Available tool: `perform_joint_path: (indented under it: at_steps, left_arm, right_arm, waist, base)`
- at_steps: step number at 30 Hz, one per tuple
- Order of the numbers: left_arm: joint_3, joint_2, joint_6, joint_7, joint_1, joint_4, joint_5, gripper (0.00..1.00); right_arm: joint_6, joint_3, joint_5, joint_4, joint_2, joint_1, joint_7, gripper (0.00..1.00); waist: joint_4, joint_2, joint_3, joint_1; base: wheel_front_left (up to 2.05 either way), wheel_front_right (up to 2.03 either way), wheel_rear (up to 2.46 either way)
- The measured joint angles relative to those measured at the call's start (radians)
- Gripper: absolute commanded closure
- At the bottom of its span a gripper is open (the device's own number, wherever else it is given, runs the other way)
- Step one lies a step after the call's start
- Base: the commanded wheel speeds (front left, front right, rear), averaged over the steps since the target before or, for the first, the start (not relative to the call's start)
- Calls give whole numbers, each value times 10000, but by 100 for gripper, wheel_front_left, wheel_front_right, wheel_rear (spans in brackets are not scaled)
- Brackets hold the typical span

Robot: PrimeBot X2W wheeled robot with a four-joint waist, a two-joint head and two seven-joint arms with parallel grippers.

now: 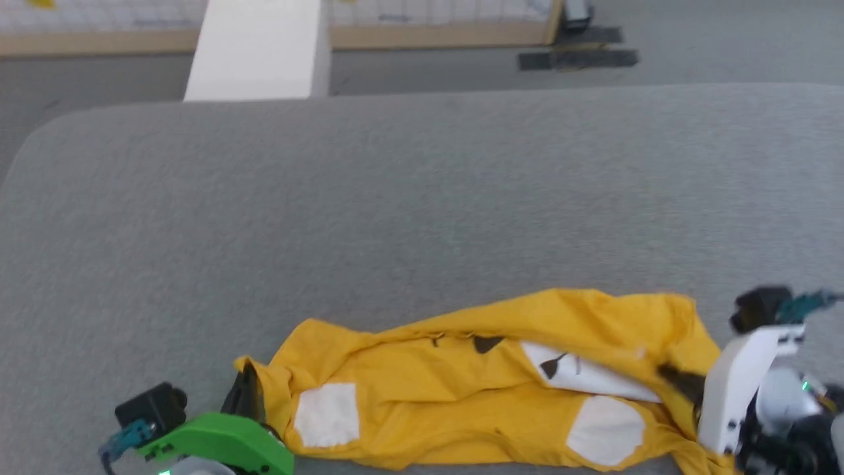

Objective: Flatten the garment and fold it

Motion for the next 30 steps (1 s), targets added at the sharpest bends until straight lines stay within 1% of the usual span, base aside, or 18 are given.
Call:
perform_joint_path:
  at_steps: [2,5,8,12,14,16,19,22,24,27,30]
  left_arm:
    - [184,-153,-157,-96,141,6,-414,100]
    - [441,-238,-522,-123,134,23,-1001,100]
    - [782,-40,-807,-19,-221,-52,-1415,100]
    - [965,570,-1237,901,-1969,48,-1967,100]
    - [982,876,-1321,1461,-3067,257,-2111,100]
    - [884,1250,-1319,1967,-4401,713,-2038,100]
    - [803,1513,-1193,2372,-6562,1515,-1843,100]
    - [736,1724,-899,2564,-8696,2443,-1582,100]
    - [629,2048,-740,2573,-10038,3007,-1101,100]
    - [462,2270,-610,2481,-11777,3634,-591,100]
    - [268,2360,-554,2178,-13321,4094,-151,100]
  right_arm:
    - [0,-90,123,-366,263,446,19,100]
    - [0,-284,213,-727,393,666,63,100]
    - [0,-360,403,-1005,382,407,272,100]
    - [0,-499,591,-966,23,-1217,817,100]
    - [0,-619,548,-813,-221,-2214,1066,100]
    - [0,-848,336,-418,-276,-3472,1149,100]
    - [0,-1129,-190,295,-186,-5285,1298,100]
    - [0,-1129,-988,1103,17,-7049,1296,100]
    - [0,-1279,-1615,1831,382,-8402,1072,100]
    - [0,-1632,-2527,2740,982,-10085,502,100]
    - [0,-1990,-3298,3498,1423,-11490,-151,100]
  waist:
    - [-257,0,-220,0]
    - [-551,0,-584,0]
    - [-801,0,-864,0]
    - [-963,0,-1087,0]
    - [-927,-1,-1086,0]
    - [-896,0,-1001,0]
    - [-833,0,-768,0]
    - [-745,0,-410,0]
    - [-707,0,-100,0]
    - [-698,-1,355,2]
    - [-710,0,811,2]
  base:
    - [0,0,0]
    - [0,0,0]
    - [0,0,0]
    - [0,0,0]
    - [0,0,0]
    - [0,0,0]
    - [0,0,0]
    - [0,0,0]
    - [0,0,0]
    - [0,0,0]
    - [0,0,0]
